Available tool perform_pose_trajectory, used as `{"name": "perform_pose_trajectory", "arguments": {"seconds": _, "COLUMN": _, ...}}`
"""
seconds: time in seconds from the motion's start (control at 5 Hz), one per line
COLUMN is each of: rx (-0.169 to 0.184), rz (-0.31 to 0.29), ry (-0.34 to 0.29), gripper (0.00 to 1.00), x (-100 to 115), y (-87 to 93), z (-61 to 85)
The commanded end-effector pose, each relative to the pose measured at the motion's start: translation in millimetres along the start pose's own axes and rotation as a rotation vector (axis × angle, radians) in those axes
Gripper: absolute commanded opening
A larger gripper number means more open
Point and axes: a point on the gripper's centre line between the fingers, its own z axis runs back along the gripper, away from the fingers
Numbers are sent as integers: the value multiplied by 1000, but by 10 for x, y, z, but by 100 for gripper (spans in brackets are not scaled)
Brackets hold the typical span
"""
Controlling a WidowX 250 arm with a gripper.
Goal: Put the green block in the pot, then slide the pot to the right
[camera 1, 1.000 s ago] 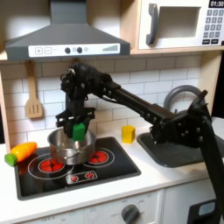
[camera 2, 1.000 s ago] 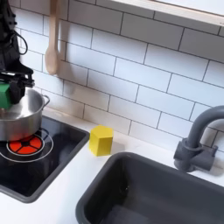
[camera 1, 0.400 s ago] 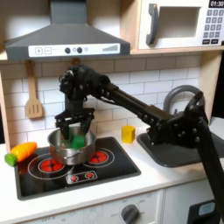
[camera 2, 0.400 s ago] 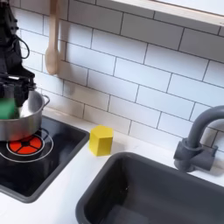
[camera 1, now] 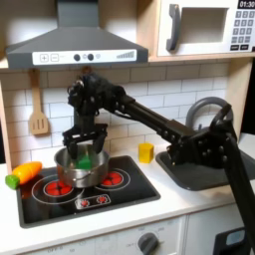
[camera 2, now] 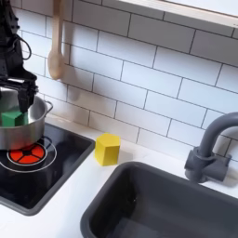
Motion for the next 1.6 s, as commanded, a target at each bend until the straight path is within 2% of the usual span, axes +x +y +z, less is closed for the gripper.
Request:
{"name": "perform_pose_trajectory", "arguments": {"seconds": 0.0, "rx": -5, "rz": -33, "ry": 53, "gripper": 100, "x": -65, "y": -101, "z": -178}}
{"name": "perform_pose_trajectory", "arguments": {"seconds": 0.6, "rx": -7, "rz": -53, "ry": 64, "gripper": 100, "x": -116, "y": -164, "z": -176}}
{"name": "perform_pose_trajectory", "arguments": {"seconds": 1.2, "rx": -14, "rz": -78, "ry": 91, "gripper": 100, "x": -347, "y": -288, "z": -162}}
{"name": "perform_pose_trajectory", "arguments": {"seconds": 1.4, "rx": -34, "rz": -118, "ry": 129, "gripper": 100, "x": -417, "y": -443, "z": -269}}
